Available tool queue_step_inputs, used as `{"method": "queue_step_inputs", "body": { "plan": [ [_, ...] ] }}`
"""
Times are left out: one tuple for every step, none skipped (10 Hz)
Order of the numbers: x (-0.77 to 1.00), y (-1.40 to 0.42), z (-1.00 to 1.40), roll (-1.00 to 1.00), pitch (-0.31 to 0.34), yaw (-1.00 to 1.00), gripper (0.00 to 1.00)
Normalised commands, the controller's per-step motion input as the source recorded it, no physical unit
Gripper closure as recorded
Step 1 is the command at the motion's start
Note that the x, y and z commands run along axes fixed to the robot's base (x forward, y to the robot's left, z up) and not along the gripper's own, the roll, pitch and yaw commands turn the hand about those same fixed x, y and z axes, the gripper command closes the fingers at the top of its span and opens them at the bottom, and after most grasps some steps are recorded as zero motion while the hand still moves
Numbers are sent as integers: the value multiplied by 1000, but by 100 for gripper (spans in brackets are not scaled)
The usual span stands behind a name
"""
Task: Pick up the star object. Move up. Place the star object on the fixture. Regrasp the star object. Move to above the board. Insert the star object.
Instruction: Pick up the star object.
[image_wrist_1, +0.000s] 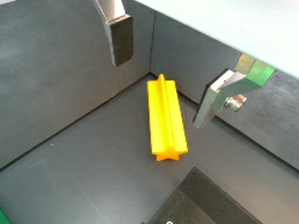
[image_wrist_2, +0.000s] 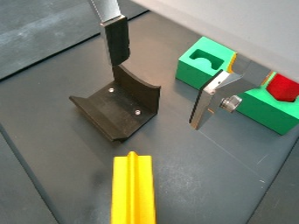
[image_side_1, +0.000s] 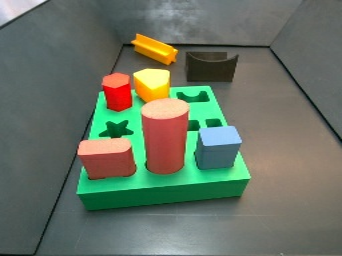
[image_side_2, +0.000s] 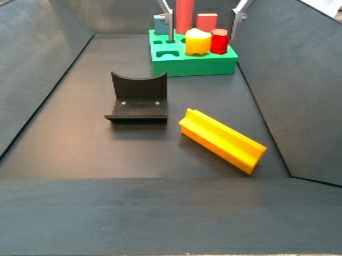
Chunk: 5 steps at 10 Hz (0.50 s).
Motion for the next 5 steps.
{"method": "queue_step_inputs", "body": {
  "plan": [
    [-117,0,-6,-30,-44,0,0],
    [14,9,-191,0,0,126,0],
    [0,177,-317,-54,-20,409,0],
    [-120,383,-371,-69,-91,543,0],
    [-120,460,-446,-99,-107,614,0]
  ]
}}
